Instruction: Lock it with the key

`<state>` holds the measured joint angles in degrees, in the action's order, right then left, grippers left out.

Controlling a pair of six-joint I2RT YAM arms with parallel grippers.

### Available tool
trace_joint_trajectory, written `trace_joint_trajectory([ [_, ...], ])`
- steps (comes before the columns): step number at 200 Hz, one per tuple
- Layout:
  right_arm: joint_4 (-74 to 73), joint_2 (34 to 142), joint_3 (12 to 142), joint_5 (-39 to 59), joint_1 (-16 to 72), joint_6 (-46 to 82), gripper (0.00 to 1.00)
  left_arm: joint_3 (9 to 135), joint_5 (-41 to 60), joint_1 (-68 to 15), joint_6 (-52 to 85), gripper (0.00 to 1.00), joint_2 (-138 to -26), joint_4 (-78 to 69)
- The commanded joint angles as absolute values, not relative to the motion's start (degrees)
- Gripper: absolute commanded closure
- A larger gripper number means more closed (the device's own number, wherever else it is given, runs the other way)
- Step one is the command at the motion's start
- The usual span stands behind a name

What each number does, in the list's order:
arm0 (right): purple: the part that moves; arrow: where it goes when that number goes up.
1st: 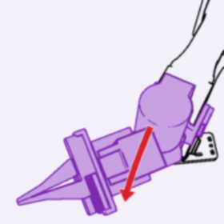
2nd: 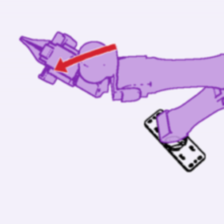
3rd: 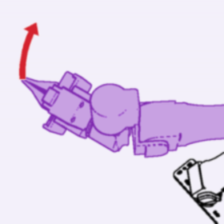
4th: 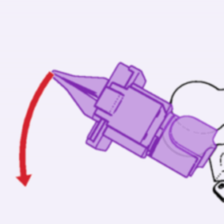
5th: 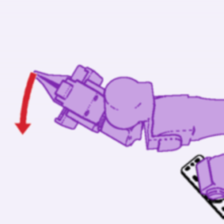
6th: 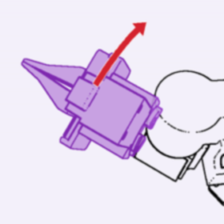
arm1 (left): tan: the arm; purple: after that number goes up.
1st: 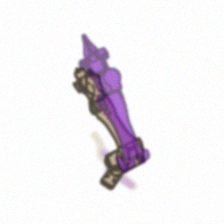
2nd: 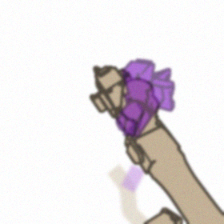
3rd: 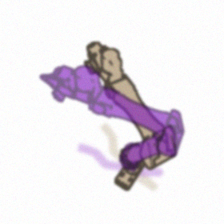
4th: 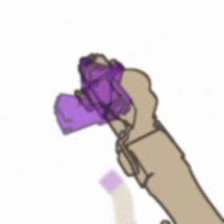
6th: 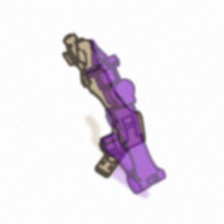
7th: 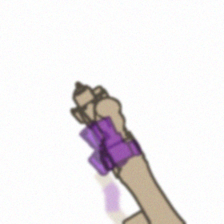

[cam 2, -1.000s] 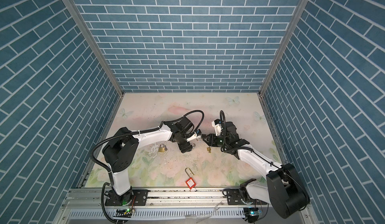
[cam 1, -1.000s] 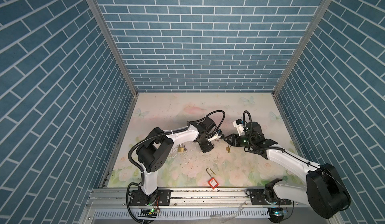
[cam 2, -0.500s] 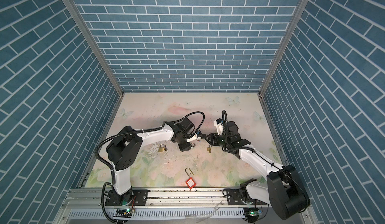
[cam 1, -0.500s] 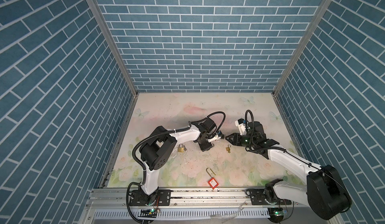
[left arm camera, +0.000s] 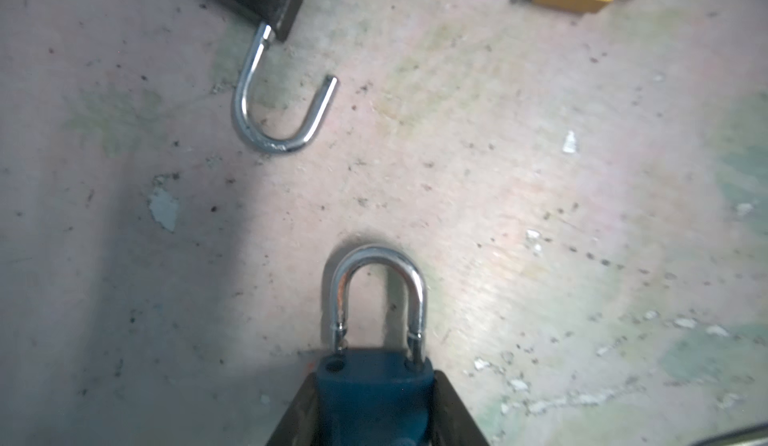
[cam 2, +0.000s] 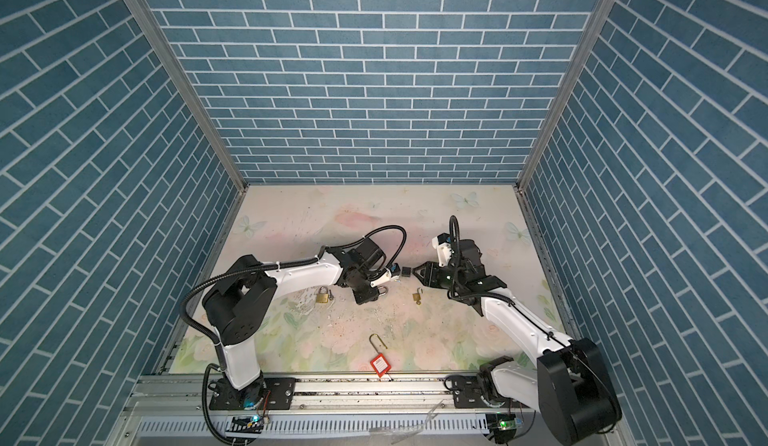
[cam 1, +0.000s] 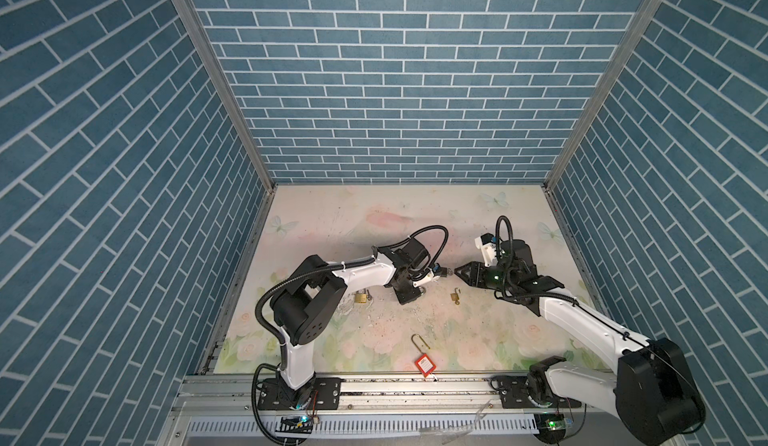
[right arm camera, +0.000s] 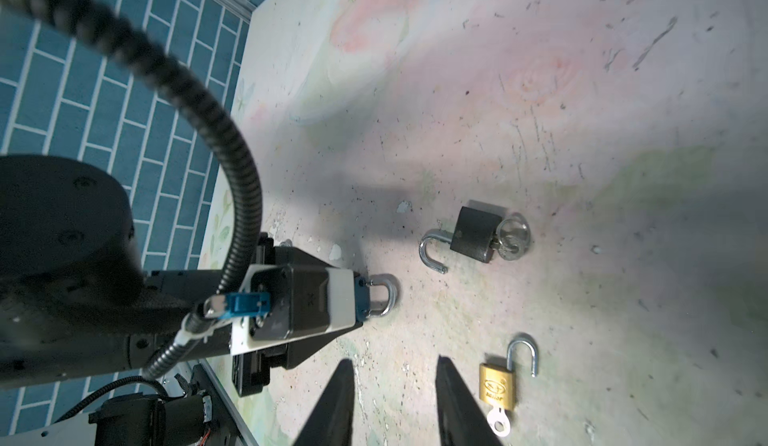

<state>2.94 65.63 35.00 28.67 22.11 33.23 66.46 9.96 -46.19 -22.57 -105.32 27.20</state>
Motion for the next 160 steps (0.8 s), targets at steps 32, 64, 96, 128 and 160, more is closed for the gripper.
trace_joint_trajectory([
  [32, 5.2, 60.0, 37.5, 35.0, 19.3, 35.3, 0.64, 56.0, 13.6, -49.4, -28.3, 1.00, -85.9, 4.7],
  [64, 4.5, 59.8, 38.1, 47.2, 19.2, 35.6, 0.63, 50.7, 11.9, -50.2, -33.8, 1.00, -79.4, -0.8],
  [96, 4.7, 58.0, 38.2, 51.0, 20.3, 35.7, 0.60, 46.5, 9.6, -51.4, -41.0, 1.00, -75.8, -3.3],
  [128, 7.1, 58.2, 39.3, 50.1, 23.9, 34.1, 0.56, 45.9, 9.4, -51.5, -41.6, 1.00, -74.5, -4.4],
  [160, 8.4, 61.1, 39.8, 46.7, 27.7, 32.8, 0.54, 46.8, 11.0, -52.0, -41.6, 1.00, -73.9, -3.5],
])
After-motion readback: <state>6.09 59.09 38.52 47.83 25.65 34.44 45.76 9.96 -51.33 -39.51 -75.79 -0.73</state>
